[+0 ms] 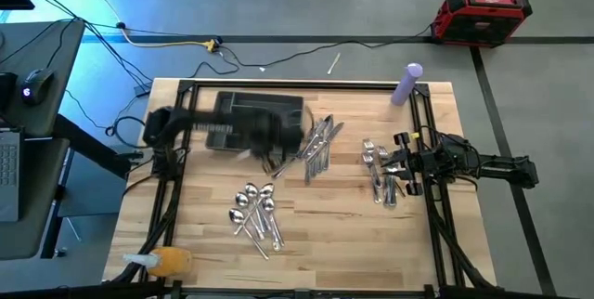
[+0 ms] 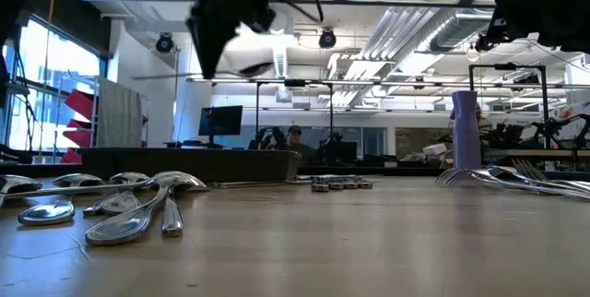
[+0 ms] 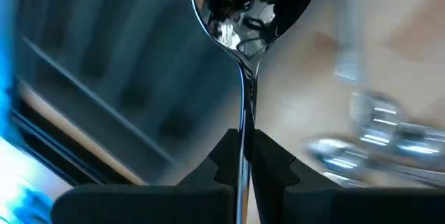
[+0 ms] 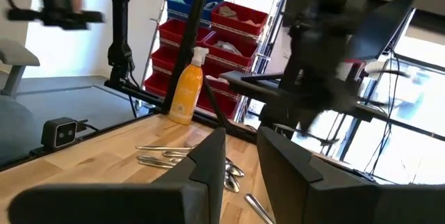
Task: Sort silverware
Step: Put the silver spoon into the organizing bin
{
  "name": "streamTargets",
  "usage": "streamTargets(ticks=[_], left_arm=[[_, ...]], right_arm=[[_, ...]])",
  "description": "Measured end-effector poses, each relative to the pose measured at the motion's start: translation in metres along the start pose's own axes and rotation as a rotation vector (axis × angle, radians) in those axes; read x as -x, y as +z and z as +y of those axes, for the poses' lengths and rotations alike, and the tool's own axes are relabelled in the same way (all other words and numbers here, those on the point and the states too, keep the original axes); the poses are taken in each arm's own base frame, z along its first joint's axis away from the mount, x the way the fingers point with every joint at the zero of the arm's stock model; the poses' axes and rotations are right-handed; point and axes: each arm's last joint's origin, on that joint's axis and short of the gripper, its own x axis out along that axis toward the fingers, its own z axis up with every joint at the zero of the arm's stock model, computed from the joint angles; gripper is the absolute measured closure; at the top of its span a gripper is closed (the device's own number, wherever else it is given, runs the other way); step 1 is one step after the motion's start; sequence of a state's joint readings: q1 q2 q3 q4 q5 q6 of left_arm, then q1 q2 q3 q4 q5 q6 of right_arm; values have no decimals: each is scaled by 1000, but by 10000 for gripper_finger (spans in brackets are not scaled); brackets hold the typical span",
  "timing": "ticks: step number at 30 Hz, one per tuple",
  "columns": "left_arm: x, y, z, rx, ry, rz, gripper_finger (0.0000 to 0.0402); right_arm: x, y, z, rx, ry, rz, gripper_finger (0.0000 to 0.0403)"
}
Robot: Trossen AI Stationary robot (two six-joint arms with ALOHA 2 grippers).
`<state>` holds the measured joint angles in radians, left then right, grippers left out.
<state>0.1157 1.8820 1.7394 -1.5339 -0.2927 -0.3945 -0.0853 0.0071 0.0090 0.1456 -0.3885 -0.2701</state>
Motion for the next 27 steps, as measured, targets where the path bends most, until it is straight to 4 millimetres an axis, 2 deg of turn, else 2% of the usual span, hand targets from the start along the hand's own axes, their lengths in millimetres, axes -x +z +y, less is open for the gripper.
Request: streamTargets(ticks=[3, 7, 11, 14, 18, 23, 27], left_arm=[[-18, 23, 48, -146, 51, -36, 401], [-34, 50, 103, -254, 9, -188, 401], [-55, 63, 138, -362, -47, -248, 402], [-77, 69, 146, -491, -51, -187, 401], [-105, 77, 143, -621, -59, -105, 401], [-133, 85, 138, -690, -31, -17, 401], [-152, 90, 139, -679, -30, 8, 400]], right_arm=[[0, -1, 0, -9, 3, 10, 329], [0, -4, 1, -22, 10, 35, 329], [0, -5, 1, -22, 13, 47, 329], [0, -5, 1, -22, 13, 48, 329], [0, -5, 2, -48, 14, 54, 329], [0, -6, 2, -51, 13, 63, 329], [0, -7, 2, -58, 16, 72, 329]])
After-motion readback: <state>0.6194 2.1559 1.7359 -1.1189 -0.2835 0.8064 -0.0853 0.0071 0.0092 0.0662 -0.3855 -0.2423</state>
